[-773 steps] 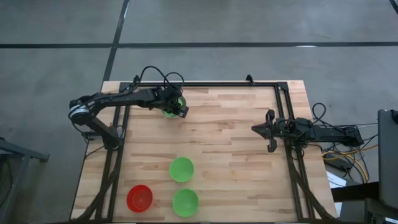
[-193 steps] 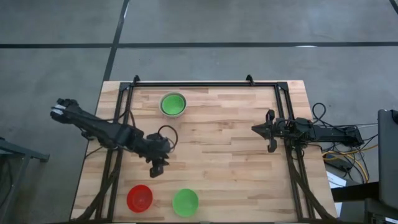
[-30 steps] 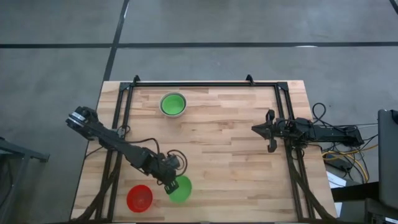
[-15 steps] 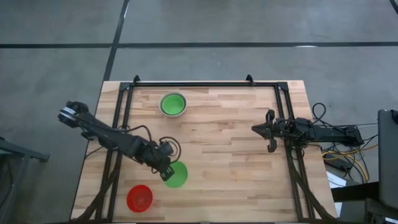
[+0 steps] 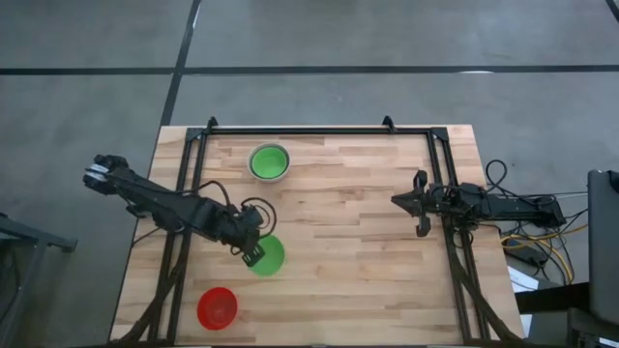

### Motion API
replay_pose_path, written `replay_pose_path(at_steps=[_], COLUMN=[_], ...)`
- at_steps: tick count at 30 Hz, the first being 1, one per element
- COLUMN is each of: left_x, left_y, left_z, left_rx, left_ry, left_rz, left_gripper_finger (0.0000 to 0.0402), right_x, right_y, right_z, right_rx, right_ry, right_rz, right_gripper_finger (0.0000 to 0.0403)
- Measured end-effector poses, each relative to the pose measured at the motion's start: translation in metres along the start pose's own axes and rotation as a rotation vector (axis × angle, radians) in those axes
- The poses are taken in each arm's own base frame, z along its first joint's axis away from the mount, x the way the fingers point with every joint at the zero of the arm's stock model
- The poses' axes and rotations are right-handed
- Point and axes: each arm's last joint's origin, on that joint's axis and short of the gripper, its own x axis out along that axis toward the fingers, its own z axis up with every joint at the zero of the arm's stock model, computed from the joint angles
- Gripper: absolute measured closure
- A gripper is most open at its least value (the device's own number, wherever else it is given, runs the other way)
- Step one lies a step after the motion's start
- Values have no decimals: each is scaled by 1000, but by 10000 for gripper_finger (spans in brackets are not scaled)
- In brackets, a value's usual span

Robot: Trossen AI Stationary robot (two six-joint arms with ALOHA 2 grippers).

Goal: Nest bowls inside each other
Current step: Stack the green bowl on the stacked green bowl

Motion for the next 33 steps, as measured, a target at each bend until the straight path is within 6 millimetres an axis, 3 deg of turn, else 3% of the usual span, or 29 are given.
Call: replay_pose_path(at_steps=[8,20,33], left_x=[4,9,10], left_y=[13,51,76], left_z=[20,65,82], left_rx=[-40,-315,-524], left_ry=[-37,-126,-158], left_rz=[32,87,132], left_gripper_finger=[397,397,397], right_x=[0,0,0], right_y=[0,0,0], right_z=[0,0,0], right_rx=[1,0,0], right_ry=[0,0,0], right_rz=[0,0,0], right_gripper_finger=[369,369,369])
